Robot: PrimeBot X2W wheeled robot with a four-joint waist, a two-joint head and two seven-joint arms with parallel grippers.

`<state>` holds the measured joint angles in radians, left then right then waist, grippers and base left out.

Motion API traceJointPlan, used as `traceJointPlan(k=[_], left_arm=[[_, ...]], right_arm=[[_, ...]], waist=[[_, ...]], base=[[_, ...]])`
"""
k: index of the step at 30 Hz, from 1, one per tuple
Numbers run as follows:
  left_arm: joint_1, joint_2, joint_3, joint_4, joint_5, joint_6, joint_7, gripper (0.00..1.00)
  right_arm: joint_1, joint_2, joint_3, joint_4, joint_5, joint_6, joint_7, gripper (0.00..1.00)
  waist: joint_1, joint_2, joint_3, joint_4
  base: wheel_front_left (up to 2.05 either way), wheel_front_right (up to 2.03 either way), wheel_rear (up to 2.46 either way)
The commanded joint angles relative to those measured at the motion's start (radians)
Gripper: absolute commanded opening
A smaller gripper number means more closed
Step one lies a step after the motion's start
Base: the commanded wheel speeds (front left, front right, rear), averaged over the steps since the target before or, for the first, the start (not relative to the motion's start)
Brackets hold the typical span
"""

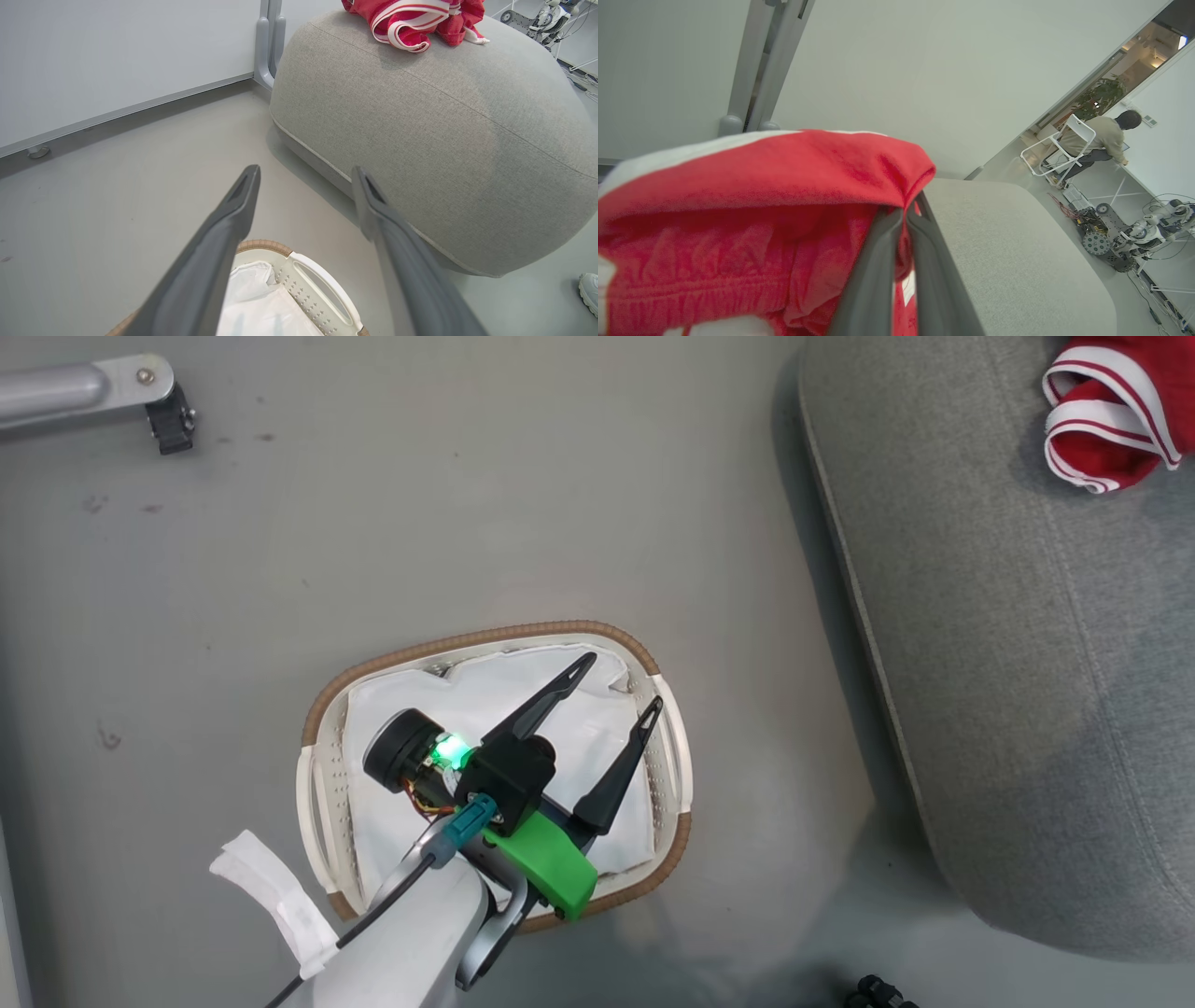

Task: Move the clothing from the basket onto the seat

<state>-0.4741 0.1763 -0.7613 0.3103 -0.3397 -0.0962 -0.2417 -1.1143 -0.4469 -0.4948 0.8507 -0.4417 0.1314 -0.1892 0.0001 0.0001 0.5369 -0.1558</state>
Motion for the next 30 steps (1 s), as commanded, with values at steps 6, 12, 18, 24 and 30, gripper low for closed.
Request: traceJointPlan(k=[6, 12, 18, 24, 30], left_arm=[[-0.012, 0.017, 0.004, -0.007, -0.001, 0.011, 0.003, 1.0], [0.009, 0.021, 0.009, -0.003, -0.014, 0.022, -0.001, 1.0], [0.024, 0.015, 0.014, 0.002, -0.03, 0.027, -0.007, 1.0], [0.043, 0.007, 0.03, 0.012, -0.049, 0.038, -0.015, 1.0], [0.083, -0.021, 0.071, 0.018, -0.087, 0.053, -0.023, 1.0]], right_arm=[[0.069, 0.06, -0.119, 0.074, -0.096, -0.001, -0.033, 0.0], [0.107, 0.114, -0.149, 0.095, -0.153, -0.001, -0.067, 0.72], [0.146, 0.163, -0.128, 0.111, -0.154, -0.001, -0.076, 1.0], [0.217, 0.188, -0.038, 0.064, -0.097, -0.001, -0.077, 1.0], [0.302, 0.18, 0.054, 0.028, -0.019, -0.001, -0.077, 1.0]], waist=[[-0.0001, -0.0001, 0.013, 0.012], [-0.0001, -0.0001, -0.01, -0.021], [-0.0001, -0.0001, -0.058, -0.062], [-0.0001, -0.0001, -0.141, -0.1], [-0.0001, -0.0001, -0.248, -0.097]], base=[[0.0, 0.0, 0.0], [0.0, 0.0, 0.0], [0.0, 0.0, 0.0], [0.0, 0.0, 0.0], [0.0, 0.0, 0.0]])
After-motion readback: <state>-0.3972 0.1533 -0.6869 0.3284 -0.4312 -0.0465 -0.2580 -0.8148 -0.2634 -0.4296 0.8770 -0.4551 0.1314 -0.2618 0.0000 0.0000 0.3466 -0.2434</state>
